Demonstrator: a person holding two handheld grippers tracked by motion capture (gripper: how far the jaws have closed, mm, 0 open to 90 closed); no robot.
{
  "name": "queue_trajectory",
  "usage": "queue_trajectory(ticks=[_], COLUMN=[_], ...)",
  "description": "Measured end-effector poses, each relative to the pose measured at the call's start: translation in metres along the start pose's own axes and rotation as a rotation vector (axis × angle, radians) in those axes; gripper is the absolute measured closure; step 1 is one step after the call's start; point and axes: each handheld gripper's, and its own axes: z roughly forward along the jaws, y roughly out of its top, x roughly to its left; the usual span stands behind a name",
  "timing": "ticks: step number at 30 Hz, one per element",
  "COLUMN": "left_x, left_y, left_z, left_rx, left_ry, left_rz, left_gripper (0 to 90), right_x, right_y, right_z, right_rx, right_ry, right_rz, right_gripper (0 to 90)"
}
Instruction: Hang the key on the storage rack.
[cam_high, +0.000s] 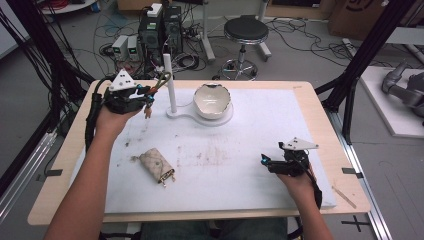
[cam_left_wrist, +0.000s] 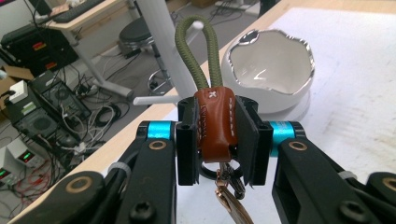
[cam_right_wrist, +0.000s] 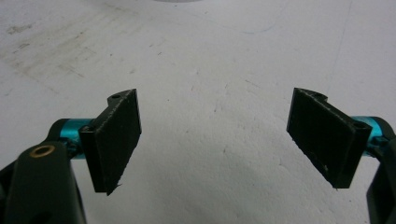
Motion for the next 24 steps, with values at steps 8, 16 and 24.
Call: queue_trajectory(ticks=[8, 16, 24], left_x=[0.002, 0.002, 0.002], left_y=[-0.004, -0.005, -0.018], left_z=[0.012, 0.016, 0.002], left_rx=[0.031, 0.051, 0.014], left_ry=[0.001, -0.005, -0.037], left_rz=[-0.016, -0.061, -0.138], left_gripper=[70.5, 42.8, 30.7], right_x=[-0.001, -0.001, 0.002], right_y=[-0.001, -0.001, 0.000], right_z=[-0.001, -0.001, 0.001], right_rx=[-0.002, 0.002, 0.006], right_ry=[-0.001, 0.001, 0.007], right_rz=[0.002, -0.001, -0.006], right_gripper=[18.0, 18.0, 18.0])
